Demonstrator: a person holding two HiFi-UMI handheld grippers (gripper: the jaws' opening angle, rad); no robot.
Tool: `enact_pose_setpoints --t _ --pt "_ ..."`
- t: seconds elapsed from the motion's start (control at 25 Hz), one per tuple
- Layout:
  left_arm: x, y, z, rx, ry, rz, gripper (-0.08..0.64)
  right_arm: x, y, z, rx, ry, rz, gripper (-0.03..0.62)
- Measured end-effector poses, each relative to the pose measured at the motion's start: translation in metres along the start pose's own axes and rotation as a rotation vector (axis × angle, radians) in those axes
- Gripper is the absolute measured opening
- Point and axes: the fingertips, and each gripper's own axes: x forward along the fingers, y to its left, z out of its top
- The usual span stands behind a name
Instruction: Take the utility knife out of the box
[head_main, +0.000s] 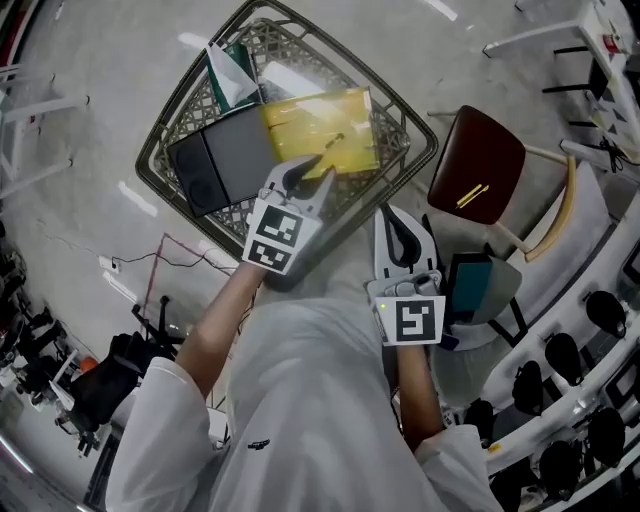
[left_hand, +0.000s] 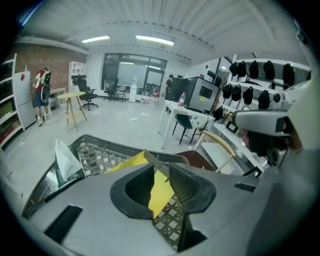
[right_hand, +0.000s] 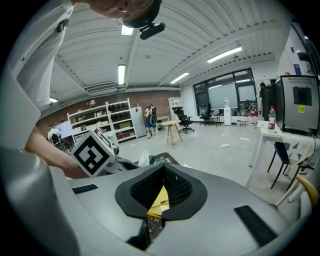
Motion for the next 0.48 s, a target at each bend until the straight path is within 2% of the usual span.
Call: enact_pose_setpoints --t 0.48 --pt "0.07 0.026 -0.044 0.014 0.16 0.023 0.106 0.025 -0.03 -0.026 -0.001 0.06 0.053 0.0"
